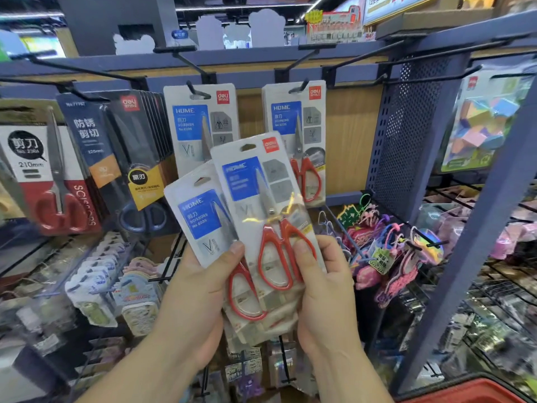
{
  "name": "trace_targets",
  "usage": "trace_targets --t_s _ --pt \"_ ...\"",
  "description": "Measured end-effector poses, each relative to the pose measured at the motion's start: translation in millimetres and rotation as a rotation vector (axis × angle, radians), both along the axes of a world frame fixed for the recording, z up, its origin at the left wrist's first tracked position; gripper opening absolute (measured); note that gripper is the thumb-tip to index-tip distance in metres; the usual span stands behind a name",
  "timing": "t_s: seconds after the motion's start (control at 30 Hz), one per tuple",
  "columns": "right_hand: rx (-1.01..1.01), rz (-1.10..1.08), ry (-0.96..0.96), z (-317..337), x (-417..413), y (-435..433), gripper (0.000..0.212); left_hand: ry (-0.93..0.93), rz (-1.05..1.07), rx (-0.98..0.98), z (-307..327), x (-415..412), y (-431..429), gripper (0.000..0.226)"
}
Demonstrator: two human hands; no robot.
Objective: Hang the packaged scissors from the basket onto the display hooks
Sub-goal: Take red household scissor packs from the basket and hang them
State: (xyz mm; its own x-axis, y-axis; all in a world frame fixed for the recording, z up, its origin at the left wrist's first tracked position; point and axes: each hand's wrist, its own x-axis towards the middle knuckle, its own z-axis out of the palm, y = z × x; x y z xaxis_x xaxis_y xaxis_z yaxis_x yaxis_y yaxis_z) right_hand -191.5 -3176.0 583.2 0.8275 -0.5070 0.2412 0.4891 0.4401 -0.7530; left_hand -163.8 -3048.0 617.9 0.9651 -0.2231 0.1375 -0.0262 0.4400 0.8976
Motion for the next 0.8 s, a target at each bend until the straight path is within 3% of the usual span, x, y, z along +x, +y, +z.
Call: trace_targets --t_s 0.1,0.2,0.37,0.53,0.8 --pt "0.049 -0.038 -0.006 -0.1 3.1 -8.0 0.023 0.000 0.023 0.020 -0.5 2.7 1.7 0.047" --pt "-0.040 -0.139 -0.021 5.4 6.8 -18.4 0.043 0.013 0.093 0.046 -1.4 7.5 6.5 0.043" --pt "-0.150 -0.263 -0.105 28.5 13.9 -38.8 0.017 -0.004 0.135 0.049 3.5 12.6 15.7 0.038" --pt "-0.243 -0.256 -0.108 45.8 25.8 -51.2 0.018 -0.050 0.138 0.061 9.1 13.2 21.7 0.038" --pt "-0.209 -0.255 -0.072 36.5 38.6 -51.6 0.020 -0.068 0.134 0.067 12.2 12.8 27.8 0.042"
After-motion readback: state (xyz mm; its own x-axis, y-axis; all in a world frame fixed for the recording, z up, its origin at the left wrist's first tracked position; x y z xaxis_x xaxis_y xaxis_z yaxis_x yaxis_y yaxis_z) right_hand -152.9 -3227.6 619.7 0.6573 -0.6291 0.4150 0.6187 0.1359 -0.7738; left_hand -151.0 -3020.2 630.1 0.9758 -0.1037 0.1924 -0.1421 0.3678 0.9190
